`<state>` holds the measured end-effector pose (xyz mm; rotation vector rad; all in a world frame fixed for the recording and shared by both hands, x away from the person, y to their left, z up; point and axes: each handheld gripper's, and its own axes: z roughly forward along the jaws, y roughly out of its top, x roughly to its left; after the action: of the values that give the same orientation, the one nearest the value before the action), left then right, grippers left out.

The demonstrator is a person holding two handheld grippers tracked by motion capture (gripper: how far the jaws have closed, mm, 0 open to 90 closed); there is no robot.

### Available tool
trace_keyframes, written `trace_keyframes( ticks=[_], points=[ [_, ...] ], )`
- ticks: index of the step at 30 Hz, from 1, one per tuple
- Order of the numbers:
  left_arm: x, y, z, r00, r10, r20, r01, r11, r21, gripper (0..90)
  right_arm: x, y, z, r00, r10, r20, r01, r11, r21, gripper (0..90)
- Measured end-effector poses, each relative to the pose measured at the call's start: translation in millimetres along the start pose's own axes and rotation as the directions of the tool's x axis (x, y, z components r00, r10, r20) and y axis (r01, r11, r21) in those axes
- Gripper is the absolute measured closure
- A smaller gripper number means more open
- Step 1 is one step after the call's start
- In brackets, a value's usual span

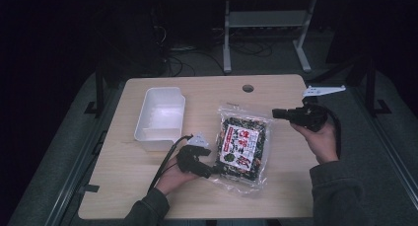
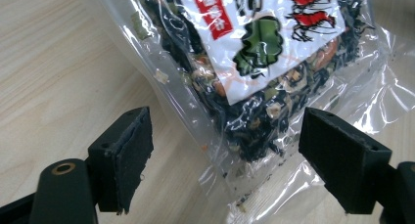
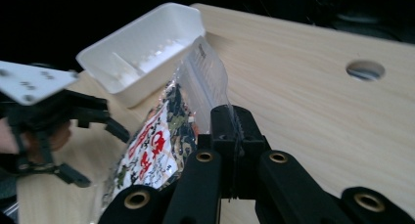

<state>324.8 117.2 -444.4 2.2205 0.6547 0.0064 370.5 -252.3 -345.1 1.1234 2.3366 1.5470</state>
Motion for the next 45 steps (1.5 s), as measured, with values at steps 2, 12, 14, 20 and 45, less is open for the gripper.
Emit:
trace_keyframes(
  ticks=[2, 12, 14, 20, 45],
  points=[
    [1.5, 0.3, 0.2, 0.9999, -0.011, 0.012, 0.011, 0.9999, -0.005, 19.6, 8.1, 4.3, -4.3, 0.9995, -0.029, -0.016, 0.029, 1.000, -0.011, 89.0],
    [5.1, 2.8, 2.8, 0.9951, -0.034, 0.093, 0.036, 0.9991, -0.024, 30.4, 36.7, 15.3, -17.0, 0.9884, -0.129, -0.080, 0.124, 0.991, -0.058, 89.0],
    [5.5, 2.6, 2.3, 0.9952, -0.032, 0.093, 0.035, 0.9987, -0.036, 34.8, 40.2, 16.3, -18.1, 0.9867, -0.135, -0.091, 0.129, 0.989, -0.070, 89.0],
    [6.2, 3.1, -1.0, 0.9924, -0.037, 0.118, 0.045, 0.9968, -0.067, 44.0, 49.4, 20.0, -19.8, 0.9815, -0.160, -0.105, 0.152, 0.985, -0.081, 89.2],
    [-9.6, 3.7, -11.6, 0.9877, 0.114, 0.107, -0.103, 0.9894, -0.103, 74.3, 22.7, -13.4, -14.2, 0.9846, -0.074, -0.158, 0.071, 0.997, -0.027, 48.5]
  ],
)
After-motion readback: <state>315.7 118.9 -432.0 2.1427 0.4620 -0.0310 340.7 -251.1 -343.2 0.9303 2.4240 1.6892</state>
